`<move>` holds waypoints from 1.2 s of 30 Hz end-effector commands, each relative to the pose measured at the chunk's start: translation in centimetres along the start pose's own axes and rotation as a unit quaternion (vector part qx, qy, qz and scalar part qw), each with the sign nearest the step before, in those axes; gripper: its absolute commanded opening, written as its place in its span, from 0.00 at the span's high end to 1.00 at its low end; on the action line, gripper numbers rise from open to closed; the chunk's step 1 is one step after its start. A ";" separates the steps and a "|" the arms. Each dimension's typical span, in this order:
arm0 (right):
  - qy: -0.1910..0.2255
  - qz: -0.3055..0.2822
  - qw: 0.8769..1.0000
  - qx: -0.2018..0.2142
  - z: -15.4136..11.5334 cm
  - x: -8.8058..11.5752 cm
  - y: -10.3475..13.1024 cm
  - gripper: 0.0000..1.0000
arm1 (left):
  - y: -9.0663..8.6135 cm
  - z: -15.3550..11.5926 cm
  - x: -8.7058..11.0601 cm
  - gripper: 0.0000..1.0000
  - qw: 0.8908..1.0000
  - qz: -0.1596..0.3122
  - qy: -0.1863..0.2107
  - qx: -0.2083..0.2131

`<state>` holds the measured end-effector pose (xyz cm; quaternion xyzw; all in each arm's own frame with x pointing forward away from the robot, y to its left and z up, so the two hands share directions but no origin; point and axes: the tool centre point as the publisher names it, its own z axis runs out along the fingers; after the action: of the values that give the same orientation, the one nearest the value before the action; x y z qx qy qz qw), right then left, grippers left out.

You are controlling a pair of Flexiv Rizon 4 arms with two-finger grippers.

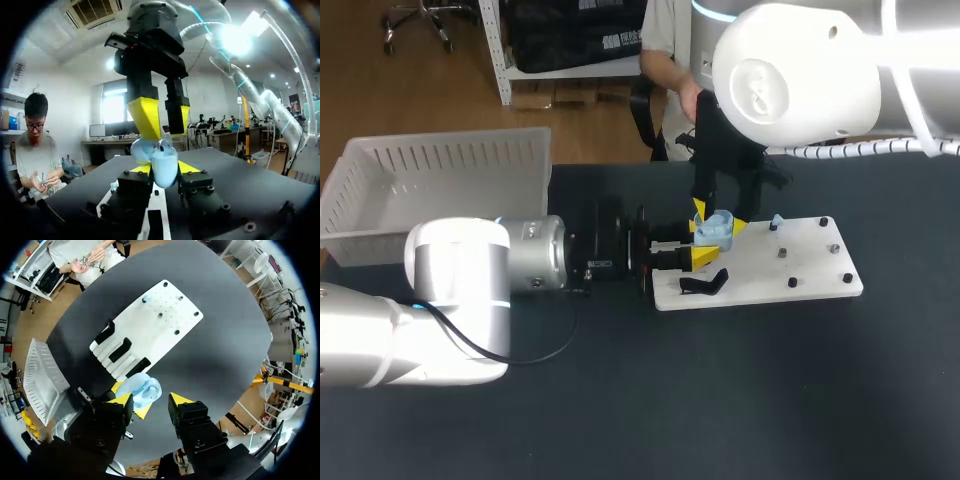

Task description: Pick up each earbud case from the left stands, insert the matching earbuds, close the lid, and place the case in the box.

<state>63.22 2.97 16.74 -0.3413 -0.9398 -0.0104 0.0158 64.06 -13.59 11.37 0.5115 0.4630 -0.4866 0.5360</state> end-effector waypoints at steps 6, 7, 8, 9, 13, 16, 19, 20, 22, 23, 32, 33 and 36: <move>-0.020 -0.023 0.992 -0.123 -3.6 -2.0 -4.0 0.56 | -0.2 0.0 0.0 1.00 1.000 0.001 -0.001 -0.001; -0.020 -0.031 0.989 -0.140 -3.9 -2.7 -4.2 0.55 | -0.2 0.0 0.0 1.00 1.000 0.001 -0.001 -0.001; -0.020 -0.030 0.988 -0.147 -4.1 -3.4 -4.4 0.54 | -0.2 0.0 0.0 1.00 1.000 0.001 -0.001 -0.001; -0.037 -0.042 0.986 -0.160 -4.2 -4.3 -4.7 0.55 | -0.2 0.0 0.0 1.00 1.000 0.001 -0.001 -0.001; -0.060 -0.089 0.977 -0.182 -4.2 -7.1 -4.7 0.59 | -0.2 0.0 0.0 1.00 1.000 0.001 -0.001 -0.001; -0.084 -0.137 0.971 -0.177 -3.4 -9.5 -4.4 0.51 | -0.2 0.0 0.0 1.00 1.000 0.001 -0.001 -0.001; -0.097 -0.181 0.964 -0.167 -2.2 -12.1 -3.9 0.51 | -0.2 0.0 0.0 1.00 1.000 0.001 -0.001 -0.001; -0.098 -0.188 0.964 -0.161 -1.8 -12.7 -3.8 0.51 | -0.2 0.0 0.0 1.00 1.000 0.001 -0.001 -0.001; -0.102 -0.208 0.961 -0.151 -0.8 -14.1 -3.6 0.51 | -0.2 0.0 0.0 1.00 1.000 0.001 -0.001 -0.001; -0.099 -0.215 0.960 -0.149 -0.4 -14.5 -3.5 0.51 | -0.2 0.0 0.0 1.00 1.000 0.001 -0.001 -0.001; -0.083 -0.270 0.952 -0.119 4.3 -17.5 -1.8 0.50 | -0.2 0.0 0.0 1.00 1.000 0.001 -0.001 -0.001; -0.083 -0.271 0.952 -0.119 4.7 -17.6 -1.7 0.50 | -0.2 0.0 0.0 1.00 1.000 0.001 -0.001 -0.001; -0.078 -0.275 0.951 -0.118 6.2 -17.9 -1.4 0.50 | -0.2 0.0 0.0 1.00 1.000 0.001 -0.001 -0.001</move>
<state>74.39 -9.95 11.52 -0.0721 -0.9856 -0.0983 -0.1176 63.95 -13.60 11.38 0.5119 0.4626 -0.4870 0.5356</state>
